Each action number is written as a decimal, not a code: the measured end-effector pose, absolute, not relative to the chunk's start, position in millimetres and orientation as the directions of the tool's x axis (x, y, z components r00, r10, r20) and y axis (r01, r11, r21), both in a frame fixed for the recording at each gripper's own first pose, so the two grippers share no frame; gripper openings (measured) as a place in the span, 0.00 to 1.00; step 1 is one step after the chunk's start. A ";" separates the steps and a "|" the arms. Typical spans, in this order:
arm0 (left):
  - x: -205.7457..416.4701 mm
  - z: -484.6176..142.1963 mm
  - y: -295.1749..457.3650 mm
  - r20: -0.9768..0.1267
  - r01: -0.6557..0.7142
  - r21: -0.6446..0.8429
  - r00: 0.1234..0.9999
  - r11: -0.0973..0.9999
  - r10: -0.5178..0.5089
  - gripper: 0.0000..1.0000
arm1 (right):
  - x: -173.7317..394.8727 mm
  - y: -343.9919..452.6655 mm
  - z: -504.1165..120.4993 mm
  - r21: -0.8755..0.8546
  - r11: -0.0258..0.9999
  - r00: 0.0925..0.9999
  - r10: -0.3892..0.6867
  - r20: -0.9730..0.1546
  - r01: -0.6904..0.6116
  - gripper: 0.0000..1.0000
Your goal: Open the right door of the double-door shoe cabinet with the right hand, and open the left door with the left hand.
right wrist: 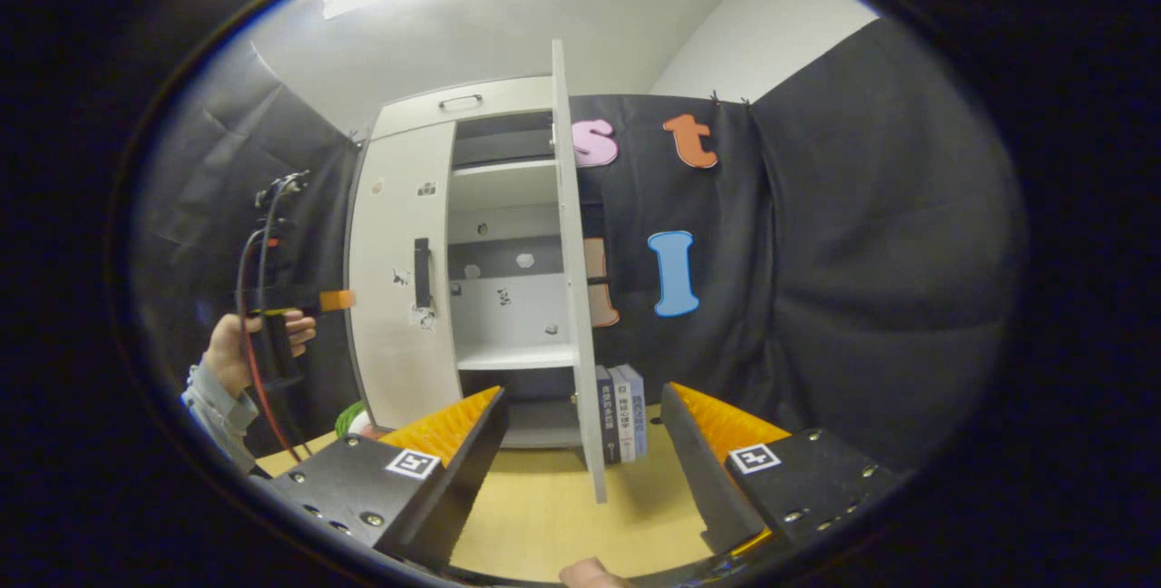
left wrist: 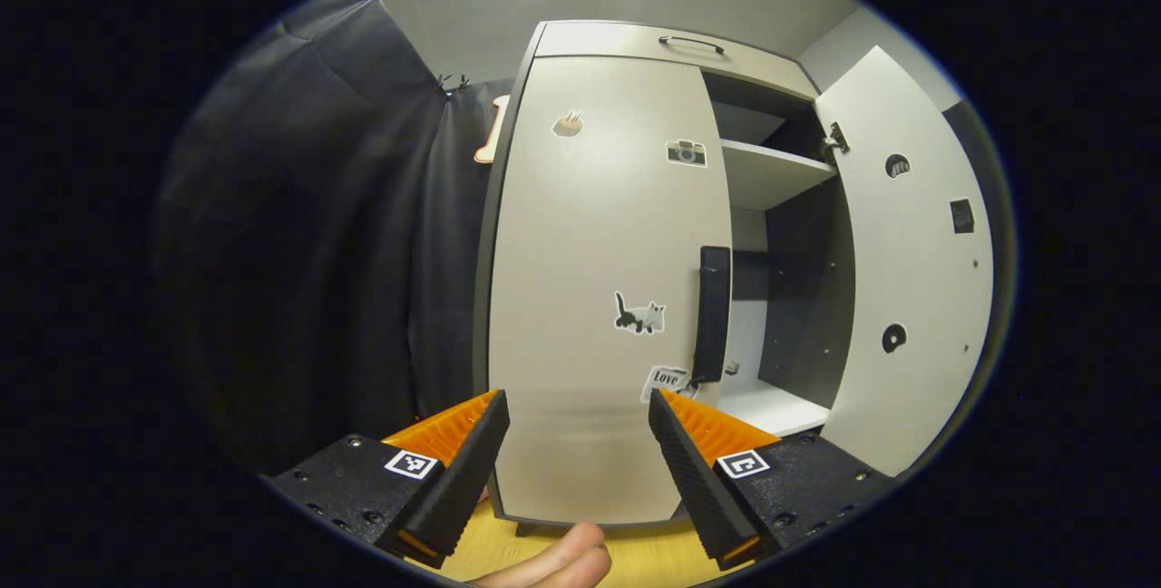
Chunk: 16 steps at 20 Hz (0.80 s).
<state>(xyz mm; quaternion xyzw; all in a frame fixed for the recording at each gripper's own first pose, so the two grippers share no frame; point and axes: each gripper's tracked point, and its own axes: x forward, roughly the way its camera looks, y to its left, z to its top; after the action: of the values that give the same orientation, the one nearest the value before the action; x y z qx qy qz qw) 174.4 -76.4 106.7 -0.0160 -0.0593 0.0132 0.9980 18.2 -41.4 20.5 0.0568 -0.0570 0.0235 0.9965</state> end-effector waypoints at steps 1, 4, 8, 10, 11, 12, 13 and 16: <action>185.4 111.9 -88.3 0.118 0.002 -0.047 0.993 0.999 0.003 0.96 | 10.8 -38.4 12.6 0.112 0.993 0.992 0.033 0.119 -0.047 1.00; 218.1 126.2 -115.7 0.126 0.037 -0.023 0.991 0.999 -0.034 0.96 | -0.8 -26.9 -5.0 0.139 0.989 0.992 0.035 0.118 -0.051 0.97; 254.6 130.2 -140.9 0.099 0.032 -0.016 0.995 0.999 -0.031 0.96 | -0.1 -21.9 -26.5 0.163 0.986 0.995 0.017 0.099 -0.033 1.00; 263.5 135.2 -151.4 0.109 0.038 -0.006 0.993 0.999 -0.037 0.98 | 3.1 -21.3 -38.9 0.138 0.990 0.997 0.004 0.077 -0.014 1.00; 261.5 147.4 -159.2 0.140 0.050 0.011 0.989 0.999 -0.051 0.96 | 3.6 -21.7 -44.4 0.130 0.992 0.998 -0.005 0.066 -0.003 1.00; 265.3 151.4 -161.4 0.161 0.042 0.044 0.986 0.998 -0.049 0.95 | 5.9 -21.3 -48.2 0.127 0.992 0.998 -0.012 0.060 0.004 0.97; 269.7 157.0 -161.3 0.169 0.018 0.062 0.985 0.998 -0.028 0.96 | 7.4 -18.2 -50.8 0.126 0.992 0.998 -0.005 0.057 -0.002 1.00; 283.7 147.7 -156.7 0.102 -0.028 0.056 0.995 0.998 0.022 0.92 | 11.2 -11.8 -53.3 0.121 0.992 0.999 0.015 0.047 -0.021 1.00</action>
<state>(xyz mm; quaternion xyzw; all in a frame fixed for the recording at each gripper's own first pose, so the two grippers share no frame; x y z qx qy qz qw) 283.7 -156.7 147.7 0.0287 -0.0509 0.0123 0.9982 11.2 -11.8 -53.3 0.0607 -0.0232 0.0090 0.9978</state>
